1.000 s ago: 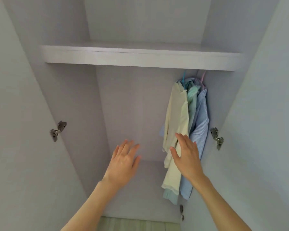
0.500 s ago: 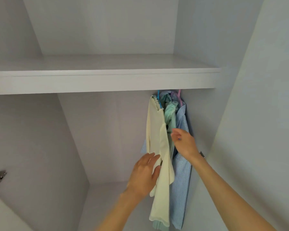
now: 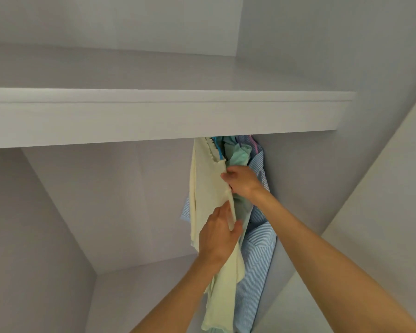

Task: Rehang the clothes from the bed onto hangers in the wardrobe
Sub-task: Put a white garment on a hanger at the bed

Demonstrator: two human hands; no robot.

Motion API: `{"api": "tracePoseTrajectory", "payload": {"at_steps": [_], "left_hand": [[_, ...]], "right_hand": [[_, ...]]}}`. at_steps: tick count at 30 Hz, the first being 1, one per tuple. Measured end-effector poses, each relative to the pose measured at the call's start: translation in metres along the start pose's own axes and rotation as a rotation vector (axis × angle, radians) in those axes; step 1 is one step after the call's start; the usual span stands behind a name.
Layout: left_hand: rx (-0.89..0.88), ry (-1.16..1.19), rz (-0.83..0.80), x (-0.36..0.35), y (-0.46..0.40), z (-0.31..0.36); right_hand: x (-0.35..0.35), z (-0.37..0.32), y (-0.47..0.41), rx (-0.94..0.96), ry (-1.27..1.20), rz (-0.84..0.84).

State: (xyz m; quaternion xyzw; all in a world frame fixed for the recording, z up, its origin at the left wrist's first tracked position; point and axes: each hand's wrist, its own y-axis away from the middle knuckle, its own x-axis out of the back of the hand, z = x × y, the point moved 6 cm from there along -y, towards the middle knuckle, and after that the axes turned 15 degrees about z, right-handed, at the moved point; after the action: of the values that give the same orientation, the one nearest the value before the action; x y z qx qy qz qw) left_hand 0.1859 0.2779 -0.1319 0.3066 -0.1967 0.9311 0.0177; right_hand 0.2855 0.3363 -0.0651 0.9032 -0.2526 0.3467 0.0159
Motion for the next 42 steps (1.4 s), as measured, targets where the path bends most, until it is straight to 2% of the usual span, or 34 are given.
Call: {"api": "tracePoseTrajectory", "payload": {"at_steps": [5, 14, 18, 26, 30, 35, 38, 42], "left_hand": [[-0.012, 0.119, -0.009, 0.002, 0.001, -0.005], [-0.087, 0.076, 0.027, 0.015, 0.014, 0.017], [-0.135, 0.049, -0.054, 0.017, 0.029, 0.020], [-0.009, -0.098, 0.082, 0.064, 0.053, -0.051], [0.026, -0.184, 0.009, 0.073, 0.082, -0.078], [0.055, -0.248, -0.014, 0.077, 0.129, -0.102], [0.001, -0.272, -0.053, 0.078, 0.143, -0.101], [-0.228, -0.194, -0.083, 0.080, 0.165, -0.092]], "right_hand": [[-0.010, -0.005, -0.008, 0.022, 0.023, 0.088], [0.007, -0.008, 0.001, 0.048, -0.053, 0.152], [0.026, -0.004, 0.017, 0.062, -0.005, 0.142], [0.061, 0.045, 0.104, 0.001, 0.201, 0.187], [0.070, 0.067, 0.165, 0.030, 0.379, 0.212], [0.079, 0.098, 0.228, -0.014, 0.348, 0.184], [0.090, 0.112, 0.263, -0.035, 0.302, 0.203], [0.109, 0.134, 0.316, -0.104, 0.242, 0.277]]}}
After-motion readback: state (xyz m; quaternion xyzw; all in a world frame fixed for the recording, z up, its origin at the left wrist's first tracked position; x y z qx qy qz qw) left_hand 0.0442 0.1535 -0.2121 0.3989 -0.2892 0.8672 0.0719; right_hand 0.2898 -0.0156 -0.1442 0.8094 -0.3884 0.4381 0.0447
